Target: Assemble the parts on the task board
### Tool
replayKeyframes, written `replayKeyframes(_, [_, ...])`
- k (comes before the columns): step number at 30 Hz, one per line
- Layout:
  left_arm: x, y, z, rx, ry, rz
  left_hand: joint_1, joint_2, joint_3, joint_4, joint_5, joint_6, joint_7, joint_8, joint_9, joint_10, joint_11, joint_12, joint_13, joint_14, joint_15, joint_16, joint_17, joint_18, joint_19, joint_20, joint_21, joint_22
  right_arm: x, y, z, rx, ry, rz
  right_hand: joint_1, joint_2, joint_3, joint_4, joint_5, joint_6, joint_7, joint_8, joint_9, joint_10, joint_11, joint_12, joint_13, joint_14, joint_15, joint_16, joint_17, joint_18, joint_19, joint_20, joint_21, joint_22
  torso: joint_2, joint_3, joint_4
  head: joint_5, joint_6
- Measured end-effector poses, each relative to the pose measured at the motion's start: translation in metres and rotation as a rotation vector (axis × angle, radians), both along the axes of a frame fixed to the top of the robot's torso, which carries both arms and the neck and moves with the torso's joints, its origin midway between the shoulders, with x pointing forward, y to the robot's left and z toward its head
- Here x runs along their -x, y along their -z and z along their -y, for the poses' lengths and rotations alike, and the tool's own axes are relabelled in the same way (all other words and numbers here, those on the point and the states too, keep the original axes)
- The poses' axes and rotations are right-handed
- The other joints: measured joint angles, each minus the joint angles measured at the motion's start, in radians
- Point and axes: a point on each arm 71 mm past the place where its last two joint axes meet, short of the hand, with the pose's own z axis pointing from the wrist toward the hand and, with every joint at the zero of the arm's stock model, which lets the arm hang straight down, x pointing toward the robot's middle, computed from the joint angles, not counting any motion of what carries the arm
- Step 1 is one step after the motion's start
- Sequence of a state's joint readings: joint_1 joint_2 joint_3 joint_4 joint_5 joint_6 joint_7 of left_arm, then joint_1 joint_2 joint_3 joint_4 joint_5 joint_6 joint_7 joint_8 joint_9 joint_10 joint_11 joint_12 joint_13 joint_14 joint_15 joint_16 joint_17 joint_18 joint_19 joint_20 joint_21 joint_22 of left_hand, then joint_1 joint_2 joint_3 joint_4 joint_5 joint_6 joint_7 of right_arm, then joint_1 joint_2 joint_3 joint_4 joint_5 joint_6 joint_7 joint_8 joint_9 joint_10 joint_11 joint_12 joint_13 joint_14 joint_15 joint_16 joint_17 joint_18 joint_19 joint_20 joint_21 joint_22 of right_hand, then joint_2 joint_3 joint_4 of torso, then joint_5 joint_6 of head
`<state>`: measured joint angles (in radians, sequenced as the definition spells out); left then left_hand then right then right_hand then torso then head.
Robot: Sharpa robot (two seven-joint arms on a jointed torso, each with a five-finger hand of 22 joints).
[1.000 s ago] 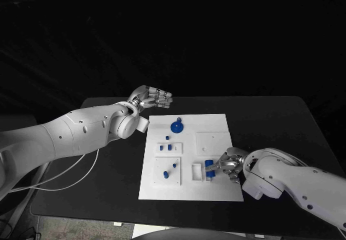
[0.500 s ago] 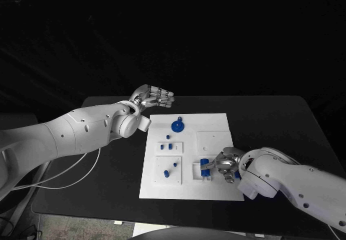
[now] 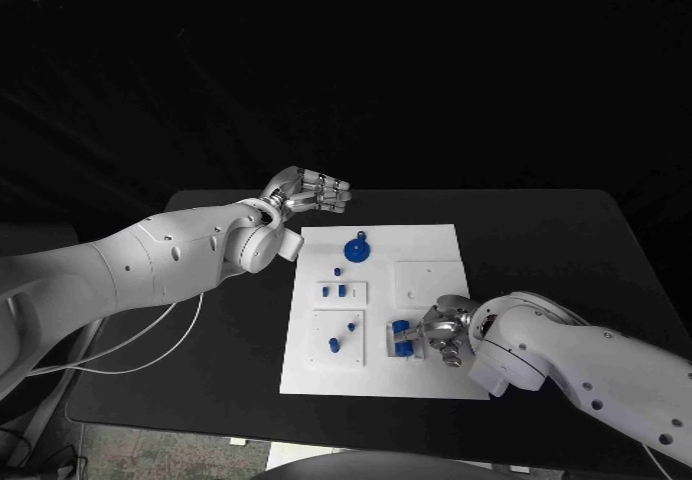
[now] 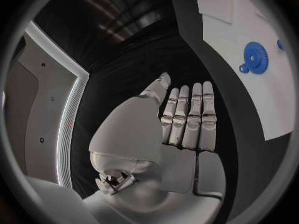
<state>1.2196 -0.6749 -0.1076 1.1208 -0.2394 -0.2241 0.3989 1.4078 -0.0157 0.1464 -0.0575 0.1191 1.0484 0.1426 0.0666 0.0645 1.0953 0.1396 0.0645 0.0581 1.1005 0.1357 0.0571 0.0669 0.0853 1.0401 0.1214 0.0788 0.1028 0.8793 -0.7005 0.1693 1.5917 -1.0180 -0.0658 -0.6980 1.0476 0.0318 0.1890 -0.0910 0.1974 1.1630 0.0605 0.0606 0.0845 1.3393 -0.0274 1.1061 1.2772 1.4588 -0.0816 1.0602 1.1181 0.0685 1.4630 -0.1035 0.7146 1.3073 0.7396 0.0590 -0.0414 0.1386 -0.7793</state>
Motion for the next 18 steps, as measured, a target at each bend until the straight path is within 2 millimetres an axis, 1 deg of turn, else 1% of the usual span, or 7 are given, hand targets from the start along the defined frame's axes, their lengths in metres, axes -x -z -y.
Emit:
replayKeyframes(10, [0.0001,0.0001,0.0002,0.000,0.001,-0.001,0.000,0.000,0.000,0.000,0.000,0.000,0.000,0.000,0.000,0.000,0.000,0.000,0.000,0.000,0.000,0.000,0.000,0.000,0.000,0.000,0.000,0.000,-0.0023,0.0023,0.0004,0.023,-0.017,0.005,0.000,0.000,-0.002,0.002,0.000,0.001,-0.001,-0.002,-0.002,0.000,0.000,-0.001,-0.002,0.000,0.000,0.000,-0.001,0.000,0.004,-0.004,-0.001,0.001,0.000,-0.0001,-0.0009,0.004,-0.001])
replayKeyframes(14, [0.0001,0.0001,0.0003,0.000,0.002,-0.002,0.000,0.000,0.000,0.000,0.000,0.000,0.000,0.000,0.000,0.000,0.000,0.000,0.000,0.000,0.000,0.000,0.000,0.000,0.000,0.000,0.000,0.000,-0.0034,0.0029,-0.0010,0.027,-0.022,0.007,0.000,-0.001,-0.006,0.006,0.000,0.001,-0.001,-0.002,-0.002,-0.004,-0.003,-0.004,-0.003,0.000,0.000,-0.004,-0.001,0.000,0.004,-0.004,-0.004,0.001,0.000,0.0000,-0.0010,0.004,0.000])
replayKeyframes(15, [0.0001,0.0001,0.0004,0.000,0.002,-0.002,0.000,0.000,0.000,0.000,0.000,0.000,0.000,0.000,0.000,0.000,0.000,0.000,0.000,0.000,0.000,0.000,0.000,0.000,0.000,0.000,0.000,0.000,-0.0037,0.0031,-0.0013,0.028,-0.023,0.007,0.000,-0.001,-0.012,0.011,0.000,0.001,-0.001,-0.002,-0.002,-0.005,-0.003,-0.004,-0.004,0.000,0.000,-0.004,-0.001,0.000,0.004,-0.004,-0.004,0.001,0.000,0.0001,-0.0011,0.004,0.000])
replayKeyframes(16, [0.0001,0.0001,0.0004,0.000,0.002,-0.002,0.000,0.000,0.000,0.000,0.000,0.000,0.000,0.000,0.000,0.000,0.000,0.000,0.000,0.000,0.000,0.000,0.000,0.000,0.000,0.000,0.000,0.000,-0.0040,0.0033,-0.0015,0.029,-0.024,0.007,-0.005,-0.006,-0.022,0.014,0.000,0.001,-0.001,-0.002,-0.002,-0.005,-0.003,-0.008,-0.004,0.000,0.000,-0.004,-0.001,0.000,0.004,-0.004,-0.004,0.001,0.000,0.0002,-0.0011,0.004,0.000])
replayKeyframes(17, [0.0001,0.0001,0.0004,0.000,0.002,-0.002,0.000,0.000,0.000,0.000,0.000,0.000,0.000,0.000,0.000,0.000,0.000,0.000,0.000,0.000,0.000,0.000,0.000,0.000,0.000,0.000,0.000,0.000,-0.0043,0.0036,-0.0016,0.030,-0.025,0.007,-0.012,-0.011,-0.037,0.021,0.000,0.001,-0.002,-0.002,-0.002,-0.009,-0.002,-0.008,-0.006,0.000,0.000,-0.008,-0.001,0.000,0.004,-0.004,-0.004,0.001,0.000,0.0002,-0.0011,0.004,0.000])
replayKeyframes(18, [0.0001,0.0001,0.0004,0.000,0.002,-0.002,0.000,0.000,0.000,0.000,0.000,0.000,0.000,0.000,0.000,0.000,0.000,0.000,0.000,0.000,0.000,0.000,0.000,0.000,0.000,0.000,0.000,0.000,-0.0048,0.0041,-0.0014,0.032,-0.025,0.007,-0.017,-0.010,-0.057,0.029,-0.002,0.001,-0.001,-0.001,0.000,-0.013,0.000,-0.014,-0.008,0.000,0.000,-0.010,-0.002,0.000,0.004,-0.004,-0.008,0.001,0.000,0.0003,-0.0011,0.004,0.000])
